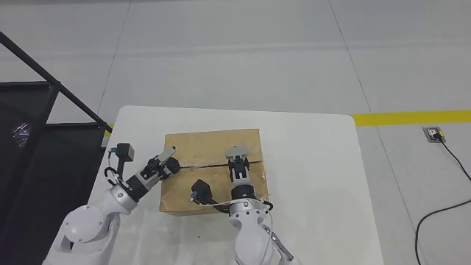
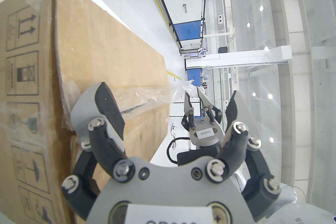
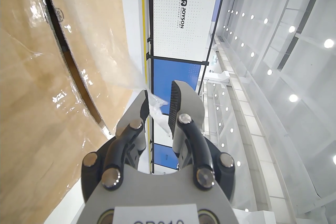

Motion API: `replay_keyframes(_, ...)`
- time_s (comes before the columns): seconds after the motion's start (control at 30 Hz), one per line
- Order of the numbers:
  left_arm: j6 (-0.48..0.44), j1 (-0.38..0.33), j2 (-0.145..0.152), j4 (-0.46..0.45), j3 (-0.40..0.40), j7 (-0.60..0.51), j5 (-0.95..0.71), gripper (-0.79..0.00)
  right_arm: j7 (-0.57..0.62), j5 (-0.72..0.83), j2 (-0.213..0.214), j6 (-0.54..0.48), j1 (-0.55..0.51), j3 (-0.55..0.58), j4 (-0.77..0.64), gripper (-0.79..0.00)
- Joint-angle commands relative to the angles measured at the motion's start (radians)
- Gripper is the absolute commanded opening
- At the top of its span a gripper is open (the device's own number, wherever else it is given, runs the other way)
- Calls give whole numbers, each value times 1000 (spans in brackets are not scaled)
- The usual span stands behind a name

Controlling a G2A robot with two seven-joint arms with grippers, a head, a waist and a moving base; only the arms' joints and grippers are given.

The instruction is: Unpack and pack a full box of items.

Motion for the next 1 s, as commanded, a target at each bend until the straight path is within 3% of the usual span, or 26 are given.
replay_keyframes(0.0,1,0,1,1,2,1,0,0,0,0,0,-3,-1,1,-4,-548)
replay_keyframes(0.27,-2,0,2,6,10,4,-7,0,7,0,6,-16,-13,13,-30,-573)
replay_keyframes(0.97,-14,0,7,10,24,10,-26,0,-7,0,24,-37,-69,61,-92,-502)
